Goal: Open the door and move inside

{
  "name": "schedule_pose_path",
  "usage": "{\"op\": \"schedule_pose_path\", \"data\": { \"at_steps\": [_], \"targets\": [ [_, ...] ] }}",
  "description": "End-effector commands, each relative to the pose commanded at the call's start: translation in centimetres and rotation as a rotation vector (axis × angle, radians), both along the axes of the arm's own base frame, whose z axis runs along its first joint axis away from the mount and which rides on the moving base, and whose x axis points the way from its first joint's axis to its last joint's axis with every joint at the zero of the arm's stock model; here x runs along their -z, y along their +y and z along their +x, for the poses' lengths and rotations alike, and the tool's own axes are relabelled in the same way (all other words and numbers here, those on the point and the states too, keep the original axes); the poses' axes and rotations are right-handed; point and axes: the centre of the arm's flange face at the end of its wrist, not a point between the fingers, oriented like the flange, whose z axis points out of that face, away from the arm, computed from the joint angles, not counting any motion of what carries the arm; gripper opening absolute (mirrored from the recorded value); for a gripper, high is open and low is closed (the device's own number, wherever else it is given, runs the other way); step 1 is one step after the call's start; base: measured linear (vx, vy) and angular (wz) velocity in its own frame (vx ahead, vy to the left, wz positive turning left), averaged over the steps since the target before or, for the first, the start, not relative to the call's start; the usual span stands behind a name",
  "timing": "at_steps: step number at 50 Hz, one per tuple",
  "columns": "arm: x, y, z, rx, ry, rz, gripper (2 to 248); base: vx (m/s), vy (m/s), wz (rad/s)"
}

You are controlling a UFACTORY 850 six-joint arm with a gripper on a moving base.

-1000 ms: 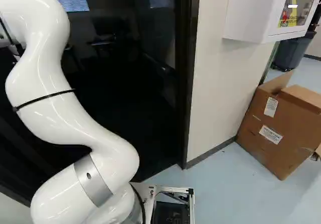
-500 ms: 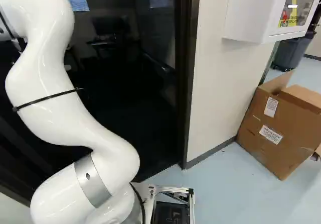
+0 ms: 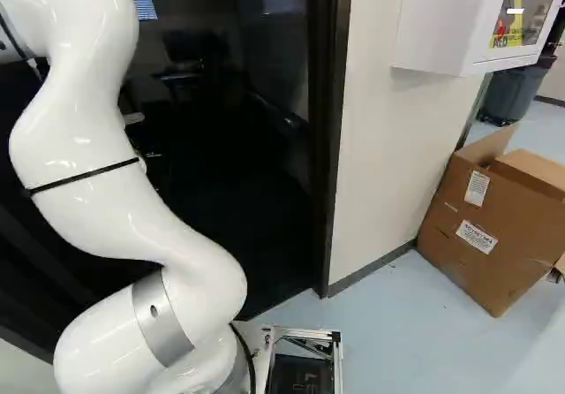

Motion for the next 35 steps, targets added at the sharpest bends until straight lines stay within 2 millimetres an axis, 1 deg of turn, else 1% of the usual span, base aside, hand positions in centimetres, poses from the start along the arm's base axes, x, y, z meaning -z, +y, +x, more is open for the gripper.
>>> {"op": "schedule_pose_path", "data": {
  "at_steps": [35],
  "targets": [
    [-0.2,-6.2,1.0,0.166,0.031,0.013,247,0.000,0.000,0.000]
  ]
}}
